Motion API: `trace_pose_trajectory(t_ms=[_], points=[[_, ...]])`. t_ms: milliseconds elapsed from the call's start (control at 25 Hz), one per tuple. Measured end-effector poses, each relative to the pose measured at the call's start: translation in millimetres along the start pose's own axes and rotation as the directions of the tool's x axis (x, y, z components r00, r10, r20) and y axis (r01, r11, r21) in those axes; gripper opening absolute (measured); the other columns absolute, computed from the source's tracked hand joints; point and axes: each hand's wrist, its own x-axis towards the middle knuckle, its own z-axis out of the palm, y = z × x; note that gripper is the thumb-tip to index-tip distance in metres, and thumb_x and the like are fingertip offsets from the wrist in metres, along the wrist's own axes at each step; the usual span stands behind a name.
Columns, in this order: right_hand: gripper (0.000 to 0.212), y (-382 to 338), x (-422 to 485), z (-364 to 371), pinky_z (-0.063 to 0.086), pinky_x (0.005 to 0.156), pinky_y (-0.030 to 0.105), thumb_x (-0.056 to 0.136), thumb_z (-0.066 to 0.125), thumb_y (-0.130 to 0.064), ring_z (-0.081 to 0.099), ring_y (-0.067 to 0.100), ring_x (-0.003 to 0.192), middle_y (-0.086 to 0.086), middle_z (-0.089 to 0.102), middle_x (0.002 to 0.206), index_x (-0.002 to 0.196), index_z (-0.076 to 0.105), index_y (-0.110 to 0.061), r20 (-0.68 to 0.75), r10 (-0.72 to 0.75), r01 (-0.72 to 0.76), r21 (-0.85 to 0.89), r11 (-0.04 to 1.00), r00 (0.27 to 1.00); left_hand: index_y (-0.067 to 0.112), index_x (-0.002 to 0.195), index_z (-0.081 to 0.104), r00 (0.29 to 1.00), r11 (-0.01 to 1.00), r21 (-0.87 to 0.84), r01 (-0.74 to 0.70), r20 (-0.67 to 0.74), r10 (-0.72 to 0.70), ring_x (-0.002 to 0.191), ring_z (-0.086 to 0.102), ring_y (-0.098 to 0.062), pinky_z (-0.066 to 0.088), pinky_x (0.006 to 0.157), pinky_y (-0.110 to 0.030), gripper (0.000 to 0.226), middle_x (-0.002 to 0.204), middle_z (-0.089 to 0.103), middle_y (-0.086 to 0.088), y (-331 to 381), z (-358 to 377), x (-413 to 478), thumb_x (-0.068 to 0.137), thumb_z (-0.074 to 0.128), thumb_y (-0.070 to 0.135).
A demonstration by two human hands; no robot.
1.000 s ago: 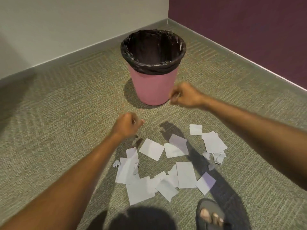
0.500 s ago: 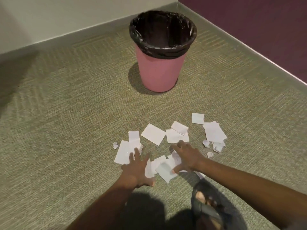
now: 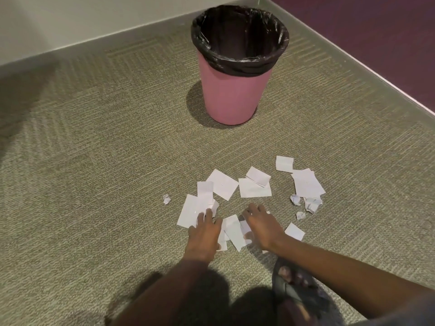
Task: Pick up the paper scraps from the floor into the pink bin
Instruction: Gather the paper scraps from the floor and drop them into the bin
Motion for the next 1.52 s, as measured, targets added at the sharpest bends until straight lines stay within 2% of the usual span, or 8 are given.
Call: trace_pose_trajectory(t_ms=[120, 520, 720, 840, 1000, 1160, 1320, 1520], points=[[0.049, 2.8, 3.3, -1.9, 0.054, 0.086, 0.042, 0.088, 0.069, -0.026, 0.044, 0.028, 0.118, 0.008, 0.045, 0.133, 0.13, 0.048, -0.012, -0.005, -0.053, 0.053, 0.044, 0.998, 0.999, 0.017, 0.14, 0.036, 0.996, 0.999, 0.018, -0.045, -0.07, 0.047, 0.13, 0.034, -0.03, 0.05, 0.092, -0.046, 0.065, 0.145, 0.033, -0.01, -1.1, -5.1, 0.2, 0.085, 0.068, 0.01], [0.042, 5.8, 11.8, -3.8, 0.049, 0.086, 0.04, 0.088, 0.068, -0.02, 0.044, 0.027, 0.117, 0.007, 0.045, 0.132, 0.125, 0.05, -0.012, 0.033, -0.079, 0.075, 0.094, 0.993, 0.996, 0.017, 0.129, 0.05, 0.995, 0.995, -0.089, -0.035, -0.093, 0.027, 0.119, 0.039, -0.027, 0.05, 0.085, -0.042, 0.042, 0.135, 0.037, -0.006, -2.2, -3.2, 3.5, 0.088, 0.058, 0.008], [0.027, 9.6, 14.6, -5.8, 0.048, 0.083, 0.037, 0.086, 0.069, -0.017, 0.05, 0.028, 0.109, 0.006, 0.049, 0.124, 0.108, 0.055, -0.01, 0.05, -0.076, 0.066, 0.171, 0.983, 0.996, 0.018, 0.128, 0.051, 0.997, 0.983, -0.179, -0.042, -0.074, 0.029, 0.117, 0.042, -0.026, 0.048, 0.084, -0.043, 0.046, 0.131, 0.038, -0.005, -7.4, -1.6, 8.5, 0.085, 0.067, 0.015], [0.018, 10.6, 16.1, -9.1, 0.037, 0.073, 0.029, 0.086, 0.066, -0.012, 0.051, 0.024, 0.097, 0.006, 0.055, 0.116, 0.099, 0.054, -0.014, 0.052, -0.081, 0.066, 0.242, 0.968, 0.995, 0.019, 0.129, 0.048, 0.999, 0.981, -0.193, -0.019, -0.032, 0.013, 0.119, 0.043, -0.027, 0.048, 0.086, -0.044, 0.055, 0.132, 0.036, -0.005, -5.3, -4.2, 13.0, 0.08, 0.073, 0.024], [0.027, 11.9, 18.9, -19.1, 0.029, 0.068, 0.025, 0.085, 0.065, -0.007, 0.045, 0.018, 0.083, 0.007, 0.06, 0.1, 0.087, 0.043, -0.023, 0.066, -0.039, 0.015, 0.328, 0.945, 0.997, 0.018, 0.124, 0.053, 1.0, 0.95, -0.311, 0.029, 0.006, -0.029, 0.116, 0.045, -0.028, 0.045, 0.087, -0.041, 0.055, 0.126, 0.039, -0.007, -0.2, -10.9, 21.9, 0.076, 0.075, 0.033], [0.012, 11.6, 21.4, -18.9, 0.042, 0.069, 0.031, 0.083, 0.064, -0.005, 0.059, 0.026, 0.088, 0.011, 0.067, 0.101, 0.09, 0.06, -0.013, 0.036, -0.049, 0.032, 0.364, 0.931, 0.998, 0.013, 0.129, 0.051, 0.996, 0.901, -0.433, 0.026, -0.067, -0.061, 0.119, 0.05, -0.029, 0.044, 0.099, -0.04, 0.043, 0.132, 0.044, -0.01, -3.6, -5.9, 24.7, 0.088, 0.064, 0.014], [0.018, 14.8, 25.0, -22.2, 0.054, 0.082, 0.037, 0.083, 0.066, -0.006, 0.066, 0.029, 0.098, 0.014, 0.072, 0.107, 0.101, 0.069, -0.002, 0.0, -0.06, 0.055, 0.383, 0.922, 0.998, 0.01, 0.122, 0.051, 0.989, 0.871, -0.491, -0.003, -0.132, -0.071, 0.115, 0.054, -0.029, 0.044, 0.096, -0.039, 0.035, 0.128, 0.049, -0.009, -2.5, -6.0, 25.5, 0.088, 0.059, 0.008], [0.012, 23.7, 35.9, -52.8, 0.056, 0.071, 0.031, 0.082, 0.068, -0.003, 0.067, 0.021, 0.085, 0.01, 0.074, 0.098, 0.093, 0.072, -0.006, -0.064, -0.009, 0.036, 0.428, 0.903, 0.998, 0.011, 0.098, 0.07, 0.974, 0.832, -0.555, 0.001, -0.187, -0.126, 0.098, 0.065, -0.026, 0.053, 0.082, -0.036, 0.015, 0.106, 0.069, -0.008, 0.6, -39.5, 35.4, 0.083, 0.068, 0.01]])
